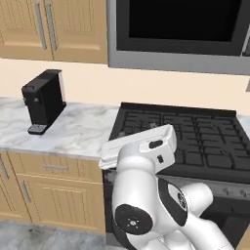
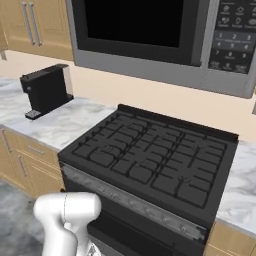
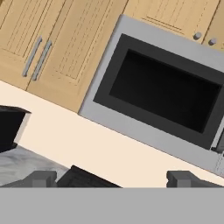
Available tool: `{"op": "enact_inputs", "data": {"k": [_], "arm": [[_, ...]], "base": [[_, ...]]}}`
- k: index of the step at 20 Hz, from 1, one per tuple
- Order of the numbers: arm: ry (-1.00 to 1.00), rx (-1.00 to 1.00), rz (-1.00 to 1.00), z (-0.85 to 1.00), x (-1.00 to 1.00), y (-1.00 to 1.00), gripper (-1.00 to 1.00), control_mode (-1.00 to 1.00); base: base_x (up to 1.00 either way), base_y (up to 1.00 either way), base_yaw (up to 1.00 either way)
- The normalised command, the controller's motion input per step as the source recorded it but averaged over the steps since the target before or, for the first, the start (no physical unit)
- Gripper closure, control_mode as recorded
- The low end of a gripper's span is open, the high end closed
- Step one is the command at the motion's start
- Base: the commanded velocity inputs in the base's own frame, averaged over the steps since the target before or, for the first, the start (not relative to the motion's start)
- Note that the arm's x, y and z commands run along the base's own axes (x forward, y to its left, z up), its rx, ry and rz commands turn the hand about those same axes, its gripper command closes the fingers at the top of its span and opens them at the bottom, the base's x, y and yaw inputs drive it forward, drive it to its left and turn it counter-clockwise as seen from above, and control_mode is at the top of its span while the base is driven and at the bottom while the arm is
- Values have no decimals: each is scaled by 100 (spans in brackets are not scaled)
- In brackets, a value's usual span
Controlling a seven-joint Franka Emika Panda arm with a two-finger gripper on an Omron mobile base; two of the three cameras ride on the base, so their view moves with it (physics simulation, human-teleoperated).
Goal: Close all open cabinet doors.
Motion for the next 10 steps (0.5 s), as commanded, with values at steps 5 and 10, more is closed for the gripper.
{"op": "enact_inputs", "data": {"k": [5,10], "arm": [[0,0,0,0,0,0,-100,100],[0,0,0,0,0,0,-100,100]], "base": [[-46,-98,5],[-1,-43,8]]}}
